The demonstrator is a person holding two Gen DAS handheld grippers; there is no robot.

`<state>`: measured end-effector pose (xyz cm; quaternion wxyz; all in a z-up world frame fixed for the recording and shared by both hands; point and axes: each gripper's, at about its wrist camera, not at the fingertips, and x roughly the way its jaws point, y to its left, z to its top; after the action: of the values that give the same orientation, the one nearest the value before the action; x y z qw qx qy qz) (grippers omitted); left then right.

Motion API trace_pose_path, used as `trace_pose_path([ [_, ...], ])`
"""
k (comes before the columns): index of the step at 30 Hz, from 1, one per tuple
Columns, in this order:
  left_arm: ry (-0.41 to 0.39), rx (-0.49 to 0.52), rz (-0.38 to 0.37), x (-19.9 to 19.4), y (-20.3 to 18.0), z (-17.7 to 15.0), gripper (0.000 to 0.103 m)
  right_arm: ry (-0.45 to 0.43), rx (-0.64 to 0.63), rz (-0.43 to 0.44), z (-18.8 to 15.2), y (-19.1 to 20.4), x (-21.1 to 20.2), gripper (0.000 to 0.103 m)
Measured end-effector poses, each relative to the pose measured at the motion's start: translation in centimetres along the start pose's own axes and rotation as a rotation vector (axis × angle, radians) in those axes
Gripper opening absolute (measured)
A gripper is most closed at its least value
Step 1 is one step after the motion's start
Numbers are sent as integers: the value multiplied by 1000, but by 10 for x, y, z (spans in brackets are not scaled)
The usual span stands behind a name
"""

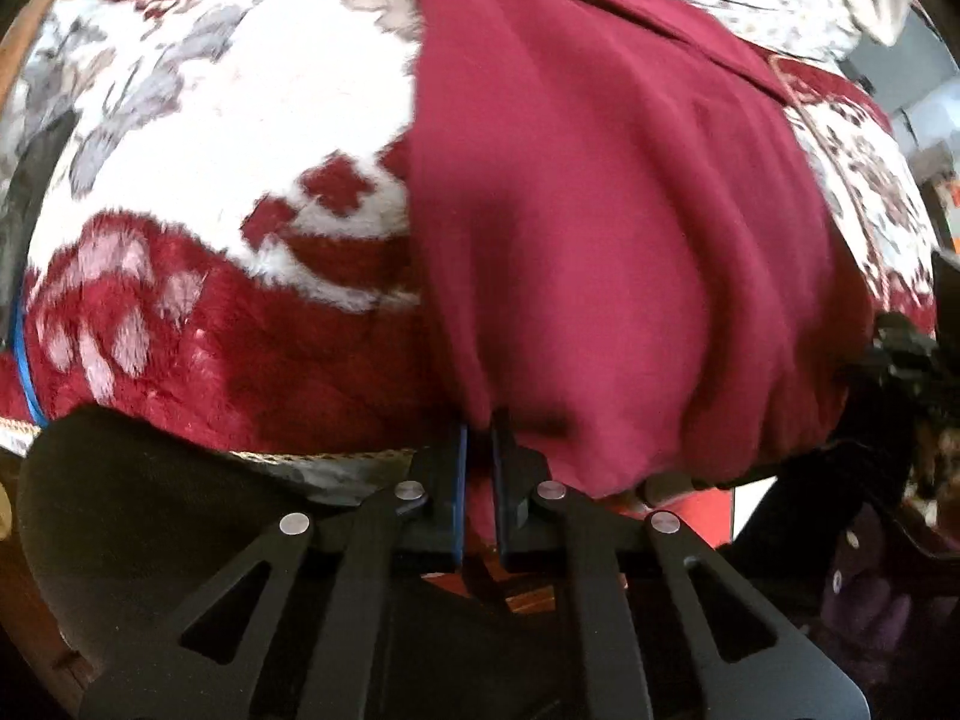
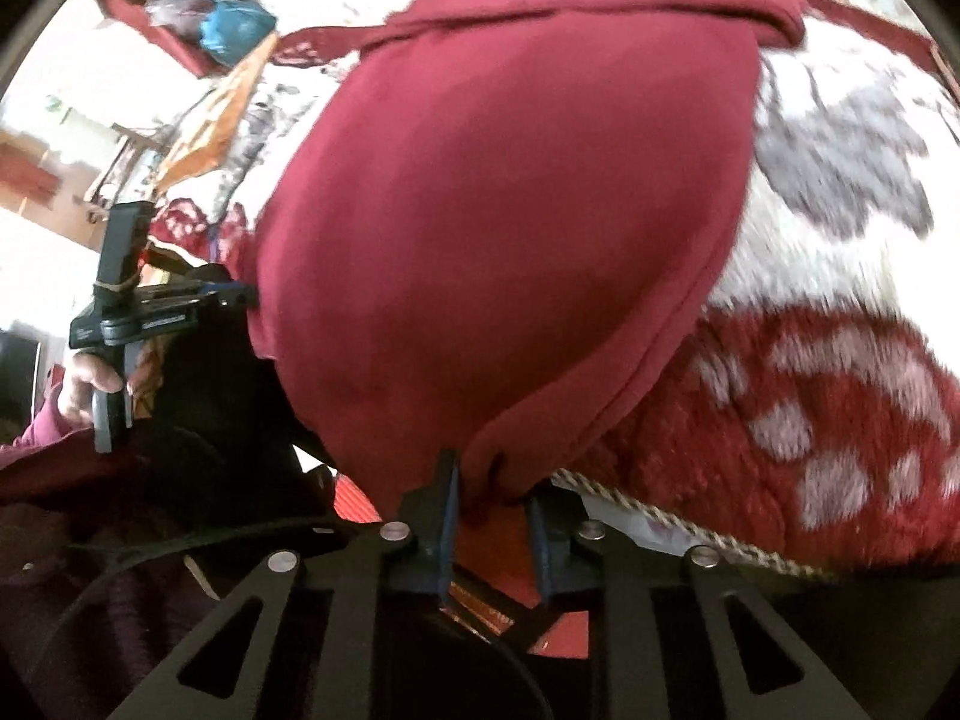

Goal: Fold small clothes

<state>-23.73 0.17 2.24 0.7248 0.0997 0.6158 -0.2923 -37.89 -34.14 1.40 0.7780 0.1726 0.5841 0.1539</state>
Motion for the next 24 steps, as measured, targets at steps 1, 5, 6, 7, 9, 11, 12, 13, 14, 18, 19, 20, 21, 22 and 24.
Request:
trace_pose_path([
  [1,-8,17,-5,-4,-3,0,6,-14,-14,7,2,3,-3,17],
  [5,-51,-21,-111,-27,-2,13,6,-91,-13,60,13,6,-22,16],
  [6,-73,-29,-126,-33,0,17,6,-114,-13,66,17,6,-28,16],
  [7,-106,-38,-137,-41,1,23,5,-141,-7,76,22,5,-35,16],
  [9,-163,-50,-151,-56,4,36,6,-204,11,95,33,2,-50,16],
  [11,-242,-62,-148,-73,6,55,6,-278,34,109,44,-5,-67,16],
  [12,-267,-68,-147,-77,8,61,6,-315,43,107,50,-8,-73,16],
  [13,-307,-82,-149,-84,10,71,6,-358,57,102,58,-13,-82,16],
  [14,-342,-99,-150,-88,13,81,6,-381,69,102,64,-16,-85,15],
  [18,-446,-146,-156,-98,20,120,6,-465,129,116,90,-38,-98,15],
  [19,-469,-156,-150,-99,21,131,6,-482,138,105,98,-41,-98,15],
  [20,-484,-158,-140,-97,21,138,6,-498,146,102,104,-44,-99,15],
  [21,-501,-160,-127,-97,22,144,6,-516,158,101,112,-45,-98,15],
  [22,-516,-166,-114,-95,22,154,6,-538,172,98,119,-50,-99,15],
  [24,-522,-185,-113,-88,25,173,6,-573,196,94,129,-60,-101,15],
])
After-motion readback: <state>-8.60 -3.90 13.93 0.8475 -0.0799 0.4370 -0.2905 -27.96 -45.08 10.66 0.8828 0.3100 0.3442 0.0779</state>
